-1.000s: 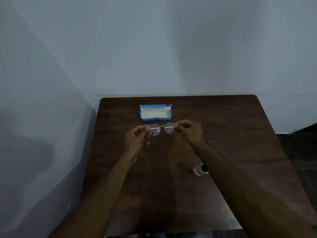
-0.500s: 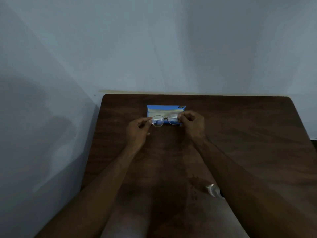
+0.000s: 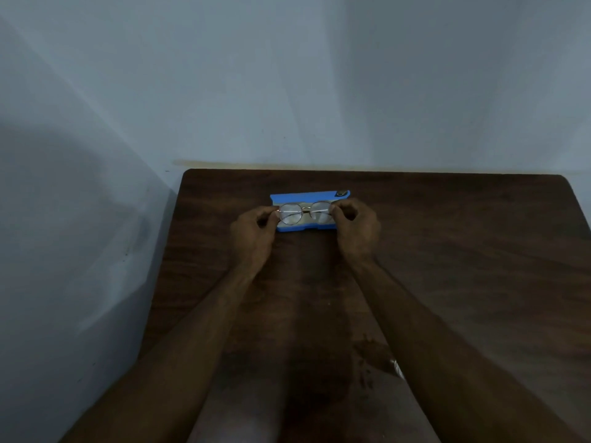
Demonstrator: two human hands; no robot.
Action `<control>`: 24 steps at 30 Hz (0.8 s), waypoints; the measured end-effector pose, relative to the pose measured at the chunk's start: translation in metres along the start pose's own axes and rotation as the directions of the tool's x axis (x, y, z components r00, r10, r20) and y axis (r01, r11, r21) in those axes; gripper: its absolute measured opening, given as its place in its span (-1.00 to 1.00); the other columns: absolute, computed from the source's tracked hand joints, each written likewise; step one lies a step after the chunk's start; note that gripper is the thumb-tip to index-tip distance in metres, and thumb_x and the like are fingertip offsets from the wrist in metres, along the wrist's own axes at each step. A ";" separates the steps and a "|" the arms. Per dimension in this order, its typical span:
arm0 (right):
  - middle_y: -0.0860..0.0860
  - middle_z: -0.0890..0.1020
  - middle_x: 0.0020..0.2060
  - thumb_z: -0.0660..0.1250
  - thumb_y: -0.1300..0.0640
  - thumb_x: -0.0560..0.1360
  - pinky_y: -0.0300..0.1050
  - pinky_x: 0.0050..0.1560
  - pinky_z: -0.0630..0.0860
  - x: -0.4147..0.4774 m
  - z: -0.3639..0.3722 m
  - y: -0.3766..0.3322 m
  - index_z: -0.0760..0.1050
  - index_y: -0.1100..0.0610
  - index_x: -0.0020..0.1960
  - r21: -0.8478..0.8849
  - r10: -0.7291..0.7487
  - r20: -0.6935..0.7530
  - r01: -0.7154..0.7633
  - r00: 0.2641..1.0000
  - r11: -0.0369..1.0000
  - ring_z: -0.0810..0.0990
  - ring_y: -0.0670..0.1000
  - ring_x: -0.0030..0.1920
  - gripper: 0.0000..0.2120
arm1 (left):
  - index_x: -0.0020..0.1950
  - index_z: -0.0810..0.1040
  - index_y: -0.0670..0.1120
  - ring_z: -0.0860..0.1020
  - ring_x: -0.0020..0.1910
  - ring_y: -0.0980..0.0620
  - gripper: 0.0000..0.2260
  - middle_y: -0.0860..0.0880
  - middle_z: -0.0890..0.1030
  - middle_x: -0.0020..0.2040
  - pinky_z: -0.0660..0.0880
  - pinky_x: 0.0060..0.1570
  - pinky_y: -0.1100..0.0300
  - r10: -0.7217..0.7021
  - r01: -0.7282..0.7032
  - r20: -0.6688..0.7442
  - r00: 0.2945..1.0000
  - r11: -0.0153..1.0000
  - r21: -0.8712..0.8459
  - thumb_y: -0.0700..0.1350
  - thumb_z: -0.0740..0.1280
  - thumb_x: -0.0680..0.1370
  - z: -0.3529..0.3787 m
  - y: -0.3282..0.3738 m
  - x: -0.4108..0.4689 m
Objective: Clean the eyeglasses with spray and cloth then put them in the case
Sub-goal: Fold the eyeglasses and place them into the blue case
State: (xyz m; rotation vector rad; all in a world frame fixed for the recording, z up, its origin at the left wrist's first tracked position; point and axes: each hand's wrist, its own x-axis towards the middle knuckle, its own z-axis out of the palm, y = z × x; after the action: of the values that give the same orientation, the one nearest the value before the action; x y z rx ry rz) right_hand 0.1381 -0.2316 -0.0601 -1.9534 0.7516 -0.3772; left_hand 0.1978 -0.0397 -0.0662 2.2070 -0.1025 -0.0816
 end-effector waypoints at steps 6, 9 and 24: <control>-0.06 0.72 -0.02 0.42 0.11 0.62 -0.52 -0.20 0.39 0.001 0.005 0.003 0.69 0.12 0.08 -0.089 -0.036 -0.021 0.034 0.999 0.995 0.58 -0.19 -0.07 -0.88 | 0.21 0.75 -0.06 0.70 0.03 0.13 -0.80 0.01 0.77 0.09 0.65 0.08 0.17 0.098 -0.093 -0.051 0.994 0.992 0.091 -0.06 0.45 0.63 0.002 0.003 -0.002; -0.02 0.74 0.02 0.40 0.08 0.62 -0.29 -0.09 0.45 0.001 0.007 0.004 0.69 0.11 0.11 -0.149 -0.049 -0.025 0.045 0.998 0.988 0.65 -0.08 -0.01 -0.85 | 0.18 0.75 -0.07 0.71 -0.02 0.12 -0.82 0.00 0.78 0.05 0.62 0.04 0.23 0.135 -0.124 -0.084 0.987 0.984 0.128 -0.07 0.45 0.62 0.005 0.003 -0.003; 0.07 0.66 0.09 0.27 0.02 0.67 0.02 -0.06 0.59 -0.002 0.011 0.004 0.56 0.07 0.28 -0.468 -0.145 0.128 0.188 0.981 0.863 0.65 0.12 0.04 -0.75 | 0.12 0.70 -0.05 0.65 -0.04 0.06 -0.88 -0.01 0.72 0.03 0.59 -0.03 0.14 0.227 -0.212 -0.030 0.973 0.944 0.252 -0.09 0.43 0.62 0.007 0.005 0.000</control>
State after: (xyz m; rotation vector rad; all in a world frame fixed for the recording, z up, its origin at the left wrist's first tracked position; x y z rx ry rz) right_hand 0.1416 -0.2242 -0.0687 -2.4982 0.6605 -0.2146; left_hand 0.1969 -0.0481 -0.0663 2.4289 -0.3419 0.1272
